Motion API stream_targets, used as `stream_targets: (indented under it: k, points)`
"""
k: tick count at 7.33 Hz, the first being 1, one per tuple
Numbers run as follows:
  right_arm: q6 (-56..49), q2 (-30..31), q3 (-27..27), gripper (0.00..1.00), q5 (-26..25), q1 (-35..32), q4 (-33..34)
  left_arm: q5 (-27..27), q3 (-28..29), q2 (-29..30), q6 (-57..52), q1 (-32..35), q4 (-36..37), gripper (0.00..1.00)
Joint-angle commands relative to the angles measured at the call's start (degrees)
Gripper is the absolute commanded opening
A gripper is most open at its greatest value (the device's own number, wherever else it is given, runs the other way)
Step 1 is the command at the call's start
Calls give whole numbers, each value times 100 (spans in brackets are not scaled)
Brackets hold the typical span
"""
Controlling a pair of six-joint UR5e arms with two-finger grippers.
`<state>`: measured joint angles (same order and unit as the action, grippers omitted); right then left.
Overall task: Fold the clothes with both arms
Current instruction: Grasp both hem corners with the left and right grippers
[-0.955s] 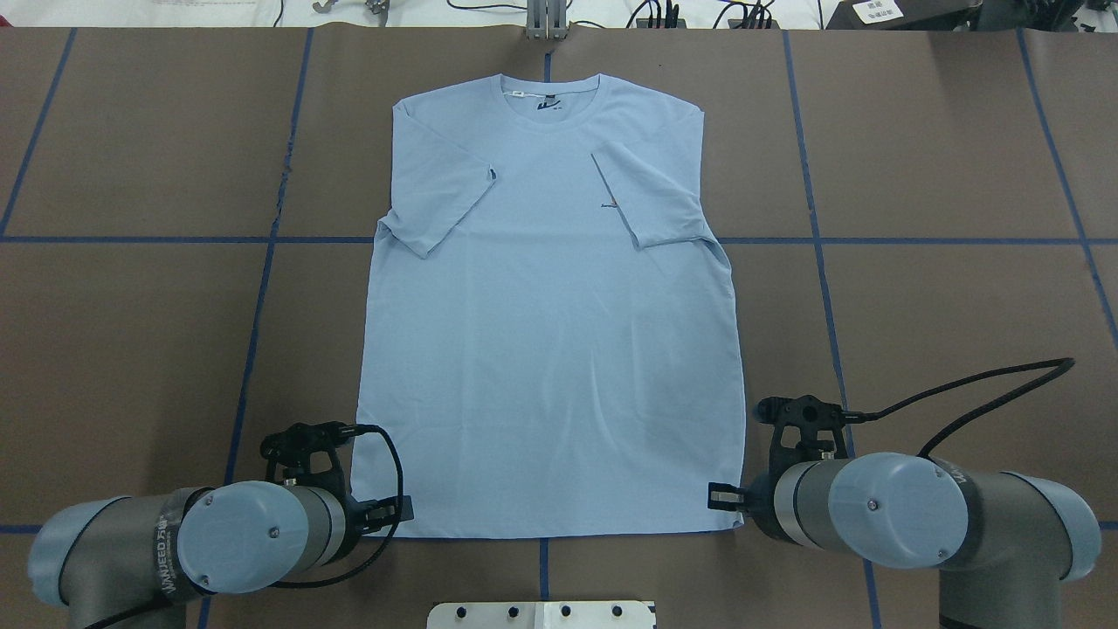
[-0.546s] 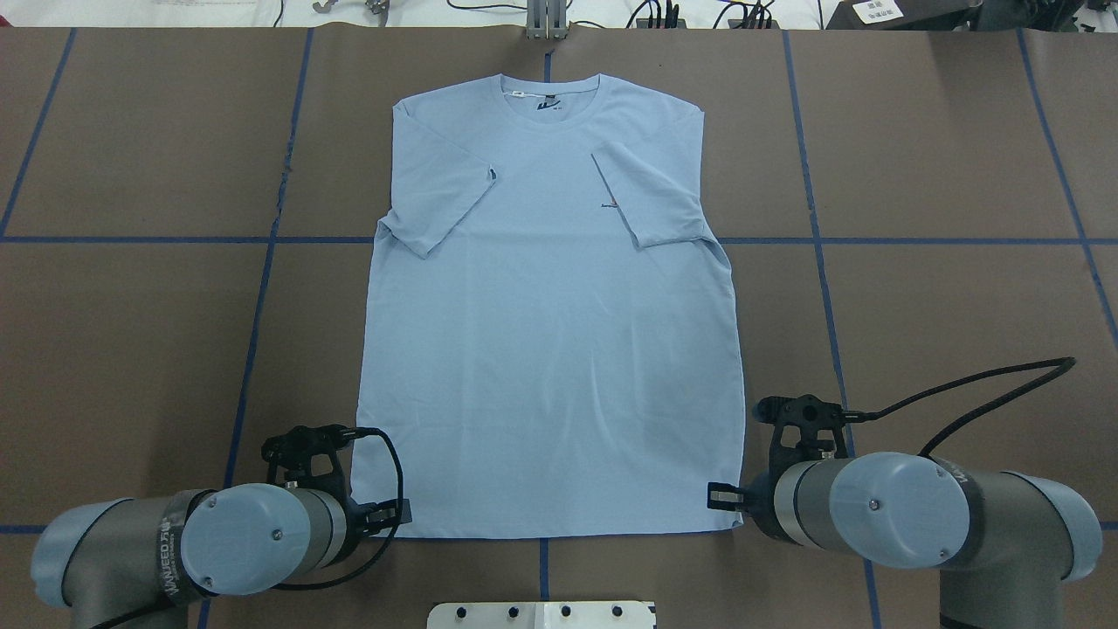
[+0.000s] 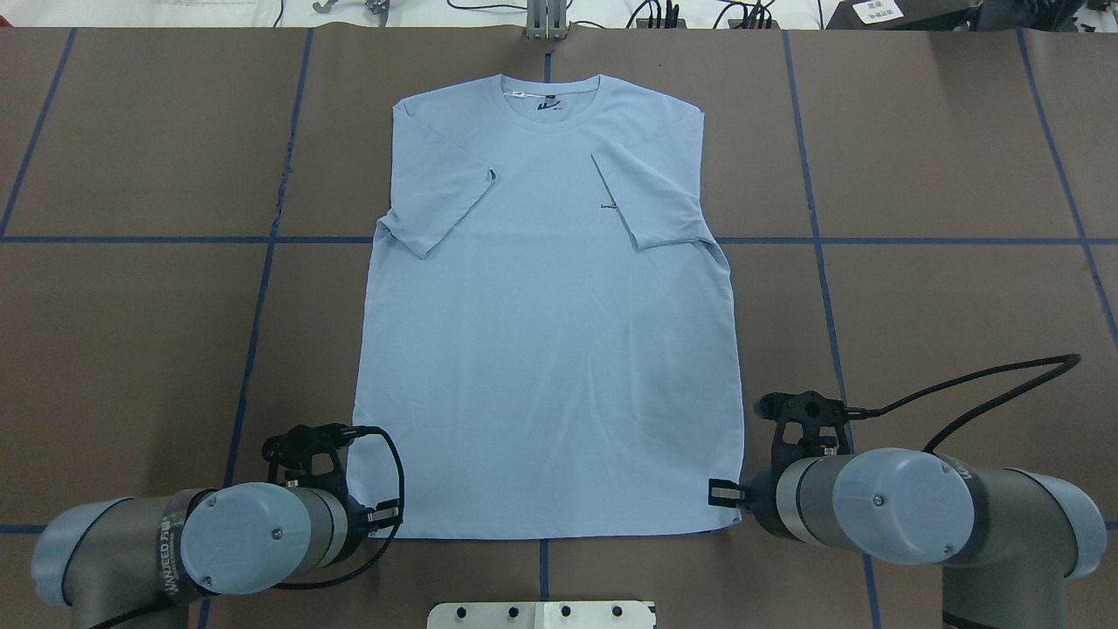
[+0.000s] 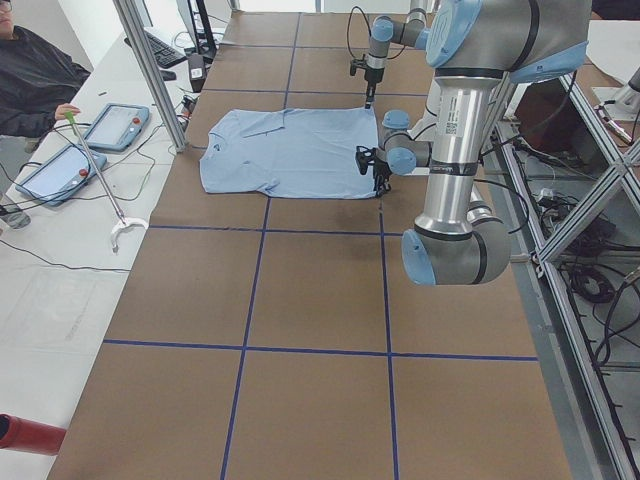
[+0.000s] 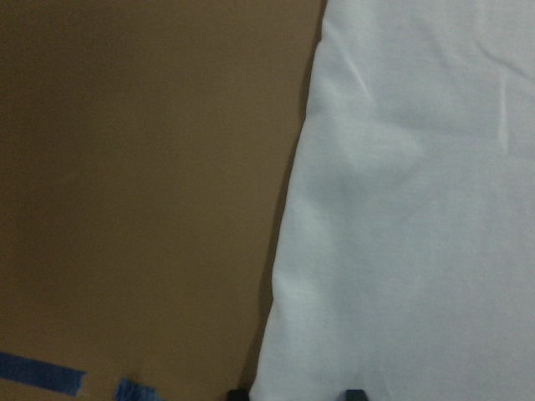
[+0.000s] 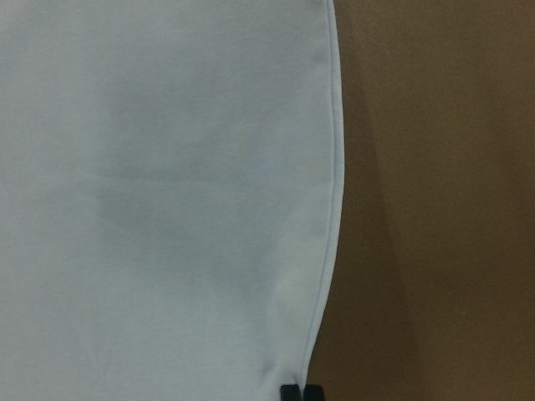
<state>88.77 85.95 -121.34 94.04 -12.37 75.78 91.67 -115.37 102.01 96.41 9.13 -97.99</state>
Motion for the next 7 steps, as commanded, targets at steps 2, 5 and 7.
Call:
stream_targets:
  k: [2,5,7]
  points:
    - [0,0,-12,0,62,-72,7,9,-56,3,-8,27,-1,0]
    - [-9,105,-179,0,693,-361,42,9,-441,-6,-26,-25,-1,0]
    - [-53,342,-520,0,817,-319,25,9,-801,-14,-35,-60,8,0]
